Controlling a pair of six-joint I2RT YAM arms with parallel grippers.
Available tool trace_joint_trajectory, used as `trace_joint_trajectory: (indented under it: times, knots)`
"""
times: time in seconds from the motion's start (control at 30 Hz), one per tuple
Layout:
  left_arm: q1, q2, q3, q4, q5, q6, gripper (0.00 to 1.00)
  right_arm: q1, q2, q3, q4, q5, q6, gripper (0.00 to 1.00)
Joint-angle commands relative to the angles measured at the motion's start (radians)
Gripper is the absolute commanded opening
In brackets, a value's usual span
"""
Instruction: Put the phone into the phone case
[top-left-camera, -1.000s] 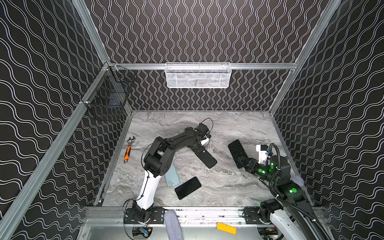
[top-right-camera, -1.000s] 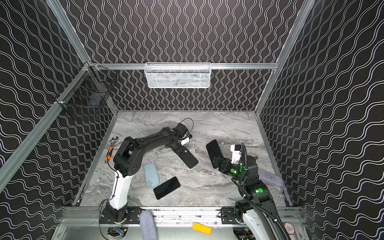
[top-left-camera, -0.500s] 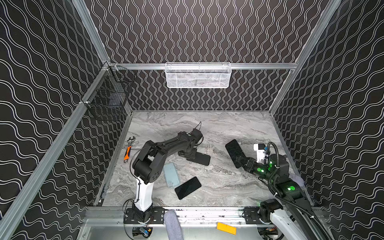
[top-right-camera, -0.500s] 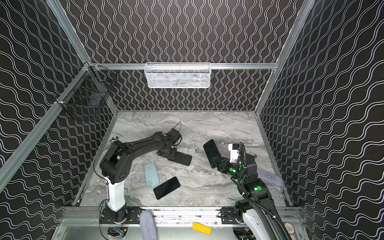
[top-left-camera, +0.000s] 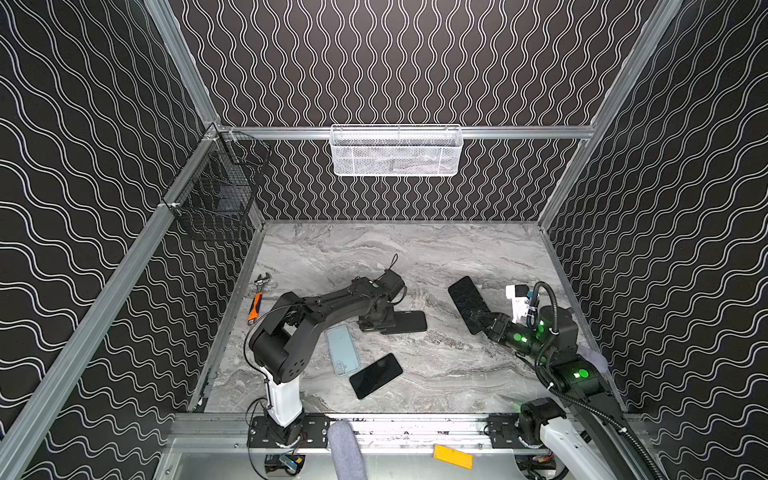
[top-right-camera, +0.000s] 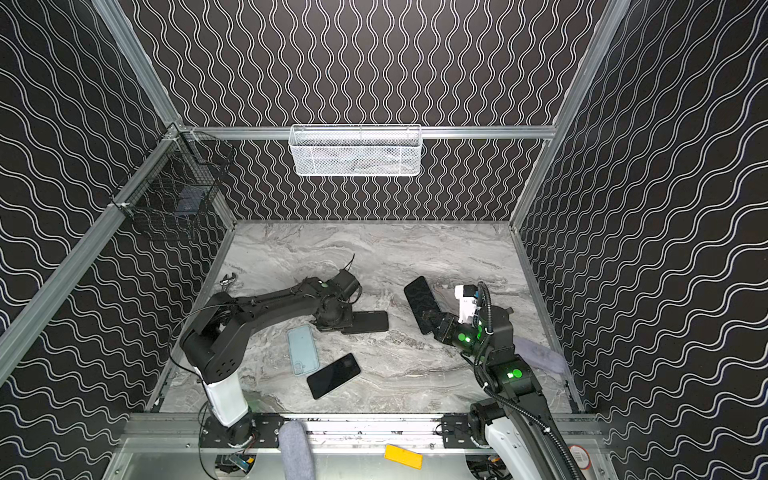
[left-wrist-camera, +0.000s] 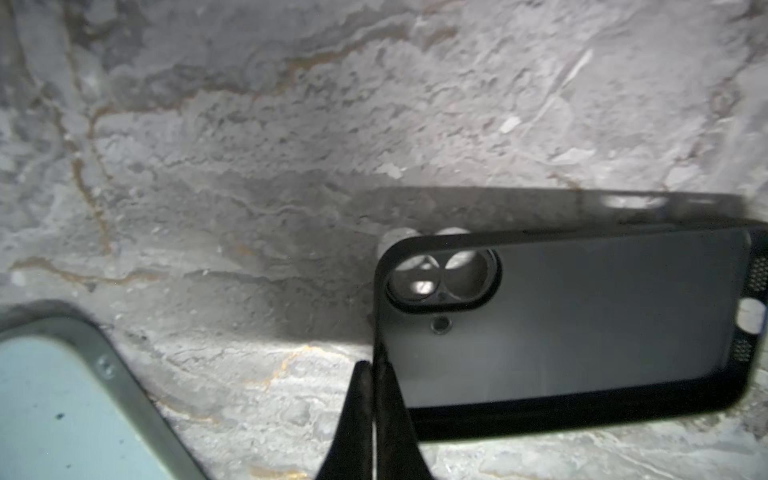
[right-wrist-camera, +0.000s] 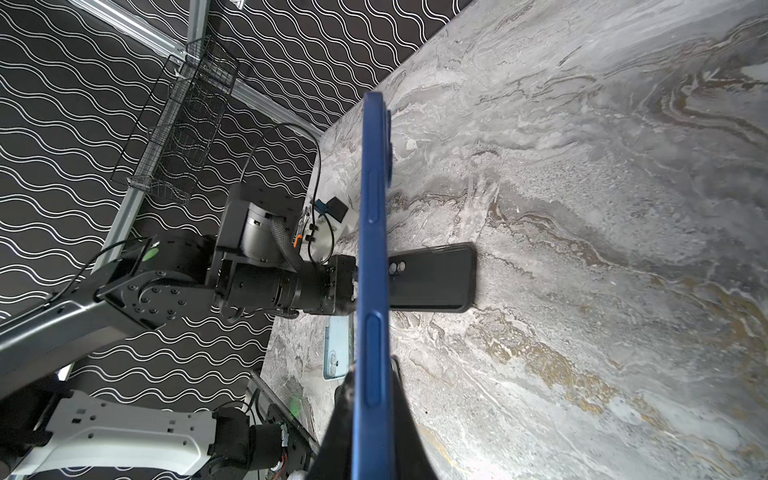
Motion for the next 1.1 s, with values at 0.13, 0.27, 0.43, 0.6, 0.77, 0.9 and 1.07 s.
trace_joint_trajectory:
  times: [0.13, 0.27, 0.43, 0.6, 0.77, 0.9, 1.07]
  knots:
    - [-0.013, -0.004, 0.008, 0.044, 0.007, -0.017, 0.00, 0.001, 0.013, 0.025, 0.067, -0.014, -0.012, 0.00]
    - [-0.015, 0.005, 0.018, 0.034, -0.008, -0.004, 0.00, 0.001, 0.016, 0.035, 0.061, -0.012, -0.013, 0.00]
    - [-0.016, 0.012, 0.013, 0.047, 0.002, 0.018, 0.00, 0.001, 0.008, 0.042, 0.054, -0.001, -0.012, 0.00]
    - [-0.015, 0.012, 0.002, 0.059, 0.002, 0.058, 0.00, 0.002, 0.015, 0.050, 0.050, -0.003, -0.009, 0.00]
    - [-0.016, 0.009, -0.010, 0.060, 0.001, 0.089, 0.00, 0.001, 0.025, 0.053, 0.061, -0.006, -0.004, 0.00]
    - [-0.016, 0.006, -0.022, 0.070, 0.011, 0.114, 0.00, 0.001, 0.028, 0.057, 0.066, -0.012, 0.000, 0.00]
    - [-0.016, -0.003, -0.037, 0.080, 0.016, 0.115, 0.08, 0.001, 0.010, 0.054, 0.048, 0.003, 0.004, 0.00]
